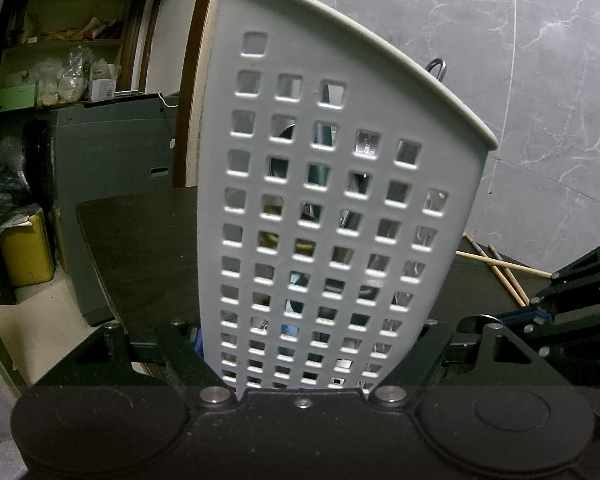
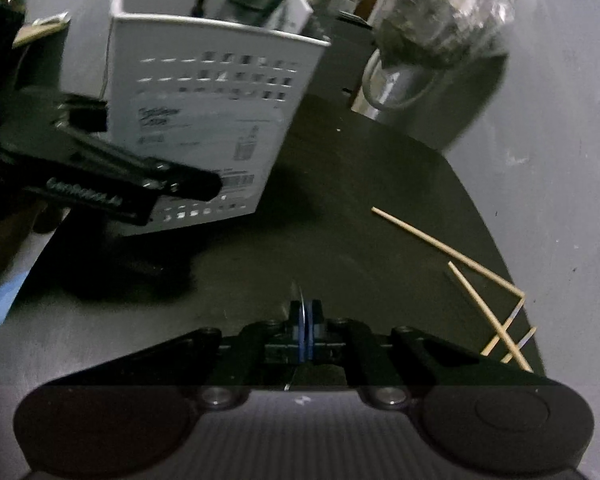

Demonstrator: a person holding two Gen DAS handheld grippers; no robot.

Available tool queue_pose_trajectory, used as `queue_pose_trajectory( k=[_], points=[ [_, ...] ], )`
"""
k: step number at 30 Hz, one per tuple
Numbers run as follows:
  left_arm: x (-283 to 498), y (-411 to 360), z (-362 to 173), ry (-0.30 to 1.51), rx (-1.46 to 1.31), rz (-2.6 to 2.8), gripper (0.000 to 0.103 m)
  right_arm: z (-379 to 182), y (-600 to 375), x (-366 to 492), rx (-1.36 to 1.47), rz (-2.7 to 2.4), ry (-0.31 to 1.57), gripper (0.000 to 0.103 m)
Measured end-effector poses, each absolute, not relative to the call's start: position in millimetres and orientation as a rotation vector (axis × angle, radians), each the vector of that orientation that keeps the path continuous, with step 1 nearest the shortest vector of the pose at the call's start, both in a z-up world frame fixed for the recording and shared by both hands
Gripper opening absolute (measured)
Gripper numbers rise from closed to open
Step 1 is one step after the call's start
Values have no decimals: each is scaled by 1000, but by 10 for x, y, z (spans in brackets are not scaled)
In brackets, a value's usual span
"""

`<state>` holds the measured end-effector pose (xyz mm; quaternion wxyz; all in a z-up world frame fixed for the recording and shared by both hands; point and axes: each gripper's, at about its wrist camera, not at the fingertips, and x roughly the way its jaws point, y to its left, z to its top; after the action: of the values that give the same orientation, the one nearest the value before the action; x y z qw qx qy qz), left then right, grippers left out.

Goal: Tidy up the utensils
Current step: 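Raise the right gripper up and away from the basket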

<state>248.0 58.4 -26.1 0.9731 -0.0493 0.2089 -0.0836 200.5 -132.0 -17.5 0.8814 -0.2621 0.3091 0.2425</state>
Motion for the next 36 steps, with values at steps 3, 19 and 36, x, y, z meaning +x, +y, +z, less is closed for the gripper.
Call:
queue_pose_trajectory(
  k=[3,19,36],
  points=[
    [2479,582,-263,421,-100,-168,81,-138,-1393,2106,-495,504,667,2],
    [2475,585,-258,422,-99,-168,81,379,-1913,1940,-126,482,324,2],
    [2476,584,-250,424,-98,-164,81,1047,-1797,1841,11,595,-36,2]
  ],
)
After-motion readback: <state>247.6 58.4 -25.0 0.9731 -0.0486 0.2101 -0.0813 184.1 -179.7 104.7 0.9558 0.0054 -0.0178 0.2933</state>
